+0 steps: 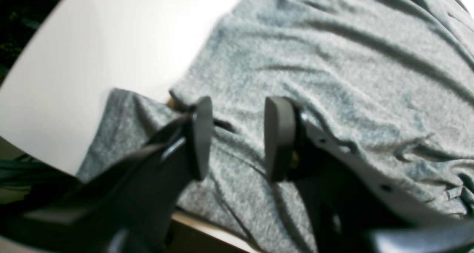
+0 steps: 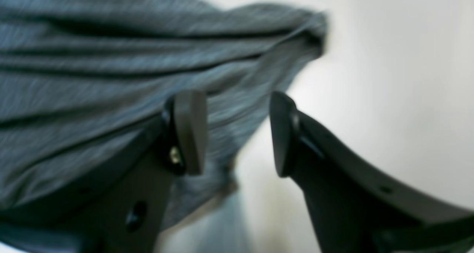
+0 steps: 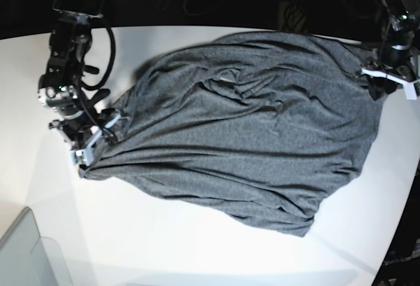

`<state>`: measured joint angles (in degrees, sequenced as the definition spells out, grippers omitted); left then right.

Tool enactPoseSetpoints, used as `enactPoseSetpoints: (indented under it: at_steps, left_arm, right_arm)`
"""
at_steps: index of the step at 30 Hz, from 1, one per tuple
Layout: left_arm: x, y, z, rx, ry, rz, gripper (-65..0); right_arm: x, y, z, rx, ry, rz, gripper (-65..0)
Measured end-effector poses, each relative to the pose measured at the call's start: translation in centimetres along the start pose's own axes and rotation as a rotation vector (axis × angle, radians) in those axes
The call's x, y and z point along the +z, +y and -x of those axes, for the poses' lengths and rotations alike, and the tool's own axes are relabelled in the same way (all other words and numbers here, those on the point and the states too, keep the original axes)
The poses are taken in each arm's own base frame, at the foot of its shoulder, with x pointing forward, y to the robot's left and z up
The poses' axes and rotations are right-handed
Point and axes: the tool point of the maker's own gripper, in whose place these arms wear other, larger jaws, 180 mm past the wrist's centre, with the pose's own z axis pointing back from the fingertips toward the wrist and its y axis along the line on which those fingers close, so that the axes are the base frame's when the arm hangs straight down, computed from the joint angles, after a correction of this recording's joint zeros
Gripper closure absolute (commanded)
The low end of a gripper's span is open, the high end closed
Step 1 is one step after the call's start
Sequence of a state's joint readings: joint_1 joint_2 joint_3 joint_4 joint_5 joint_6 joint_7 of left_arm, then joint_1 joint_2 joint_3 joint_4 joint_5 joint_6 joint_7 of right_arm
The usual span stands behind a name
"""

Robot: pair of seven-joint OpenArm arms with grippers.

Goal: Layout the t-shirt on the table in an organized manner, then fold the t-shirt properly
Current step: 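Pull the held edges apart with both grippers to spread the shirt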

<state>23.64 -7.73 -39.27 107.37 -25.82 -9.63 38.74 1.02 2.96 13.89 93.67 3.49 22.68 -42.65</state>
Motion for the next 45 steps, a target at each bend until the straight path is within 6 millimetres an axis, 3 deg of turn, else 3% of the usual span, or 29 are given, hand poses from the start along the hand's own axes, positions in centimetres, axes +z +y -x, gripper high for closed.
enactPoseSetpoints:
  at_steps: [7,14,16,20,21,26,31,36,39,45]
  left_arm:
    - [-0.3,-0.7,-0.4,0.027,-0.021,0.009,-23.1]
    - [-0.4,-0.5,-0.2,0.031,-0.016,0.005,-23.1]
    - [-0.4,-0.5,-0.2,0.032,-0.015,0.004,-23.1]
    - [-0.4,-0.5,-0.2,0.032,-0.014,0.004,-23.1]
    - [-0.4,-0.5,-0.1,0.033,-0.014,0.004,-23.1]
    - [-0.4,-0.7,-0.1,0.043,-0.02,0.006,-23.1]
    - [-0.7,-1.6,-0.3,0.073,-0.028,0.021,-23.1]
    - [-0.9,-2.3,0.1,0.074,-0.02,0.035,-23.1]
    - [-1.2,-3.9,0.4,0.07,-0.006,0.076,-23.1]
    - [-1.4,-5.1,0.9,0.058,0.007,0.105,-23.1]
  right_arm:
    - [-1.0,3.8,3.0,0.047,0.08,-0.094,-28.6]
    - [-2.0,3.7,4.9,0.027,0.137,-0.104,-27.7]
    - [-2.1,3.6,4.9,0.025,0.138,-0.101,-23.3]
    - [-2.0,3.4,5.0,0.024,0.14,-0.098,0.0]
    - [-1.8,3.2,5.0,0.02,0.138,-0.092,0.0]
    - [1.0,-0.3,4.8,-0.019,0.093,0.012,0.0]
    - [3.7,-2.6,3.7,-0.098,0.01,0.094,0.0]
    - [5.1,-5.0,6.9,-0.149,0.075,0.165,0.0]
    - [6.0,-7.1,7.4,-0.182,0.069,0.221,0.0]
    - [7.7,-9.5,8.3,-0.164,0.07,0.241,0.0]
